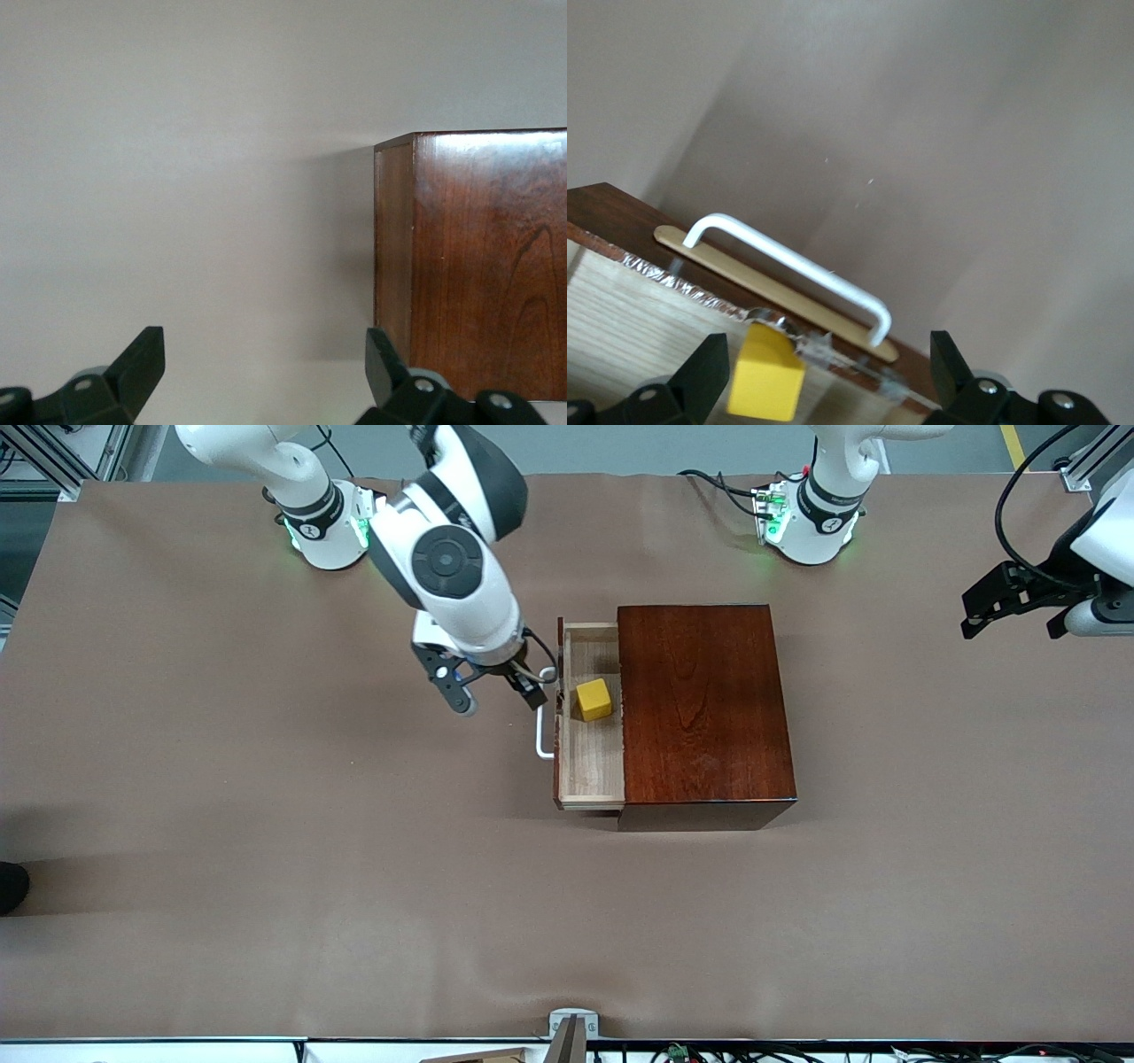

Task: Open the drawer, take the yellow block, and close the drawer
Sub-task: 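Move the right gripper over the yellow cube in the drawer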

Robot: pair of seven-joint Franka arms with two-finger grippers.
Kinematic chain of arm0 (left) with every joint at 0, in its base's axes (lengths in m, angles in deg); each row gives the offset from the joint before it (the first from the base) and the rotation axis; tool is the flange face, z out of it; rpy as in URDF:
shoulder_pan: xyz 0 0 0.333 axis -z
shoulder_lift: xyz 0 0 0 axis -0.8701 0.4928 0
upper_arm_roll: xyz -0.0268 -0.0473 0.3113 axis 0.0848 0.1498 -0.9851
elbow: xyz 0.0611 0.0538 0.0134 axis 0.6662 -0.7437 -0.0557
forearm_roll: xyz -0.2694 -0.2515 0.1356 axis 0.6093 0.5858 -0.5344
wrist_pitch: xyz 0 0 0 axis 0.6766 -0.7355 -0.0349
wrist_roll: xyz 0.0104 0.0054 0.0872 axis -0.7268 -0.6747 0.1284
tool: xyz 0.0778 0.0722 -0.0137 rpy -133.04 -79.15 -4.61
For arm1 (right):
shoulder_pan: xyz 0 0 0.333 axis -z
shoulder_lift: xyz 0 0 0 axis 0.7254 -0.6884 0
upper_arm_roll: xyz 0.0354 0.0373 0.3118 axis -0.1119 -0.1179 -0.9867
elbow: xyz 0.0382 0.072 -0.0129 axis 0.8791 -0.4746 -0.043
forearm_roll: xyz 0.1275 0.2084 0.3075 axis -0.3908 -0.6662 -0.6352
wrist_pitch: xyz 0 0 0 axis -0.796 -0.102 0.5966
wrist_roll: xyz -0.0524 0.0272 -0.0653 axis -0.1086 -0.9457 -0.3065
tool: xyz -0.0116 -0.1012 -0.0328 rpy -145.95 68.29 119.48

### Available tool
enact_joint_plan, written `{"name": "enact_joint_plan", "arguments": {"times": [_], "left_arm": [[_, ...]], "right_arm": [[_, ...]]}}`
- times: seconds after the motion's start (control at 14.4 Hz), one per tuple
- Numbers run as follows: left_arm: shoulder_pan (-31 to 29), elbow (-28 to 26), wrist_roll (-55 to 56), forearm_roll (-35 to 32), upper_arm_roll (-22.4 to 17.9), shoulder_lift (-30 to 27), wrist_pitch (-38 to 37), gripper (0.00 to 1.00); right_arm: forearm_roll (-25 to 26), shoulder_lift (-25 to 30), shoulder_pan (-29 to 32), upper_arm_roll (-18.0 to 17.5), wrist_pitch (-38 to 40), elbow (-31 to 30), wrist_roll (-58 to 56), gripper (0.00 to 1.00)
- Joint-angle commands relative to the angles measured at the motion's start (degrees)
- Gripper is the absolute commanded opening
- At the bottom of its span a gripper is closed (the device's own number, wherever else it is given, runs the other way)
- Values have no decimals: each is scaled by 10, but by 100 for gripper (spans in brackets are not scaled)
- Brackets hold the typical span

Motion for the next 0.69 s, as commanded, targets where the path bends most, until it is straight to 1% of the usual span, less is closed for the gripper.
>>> {"name": "enact_joint_plan", "arguments": {"times": [0.0, 0.07, 0.14, 0.28, 0.48, 0.62], "left_arm": [[-33, 12, -11, 11, 28, 7, -18, 100], [-60, 12, -11, 14, 54, 6, -19, 100], [-74, 11, -11, 15, 68, 5, -20, 100], [-75, 4, -9, 18, 71, 3, -21, 100], [-76, 6, -10, 18, 70, 4, -23, 100], [-76, 4, -9, 18, 69, 5, -24, 100]], "right_arm": [[-1, -29, -24, 7, -56, 21, 113, 100], [-2, -36, -25, 6, -70, 22, 137, 100], [-4, -40, -26, 6, -71, 23, 147, 100], [-5, -57, -36, 6, -71, 37, 188, 100], [-6, -104, -47, 5, -71, 90, 266, 100], [-4, -124, -62, 5, -74, 98, 283, 100]]}}
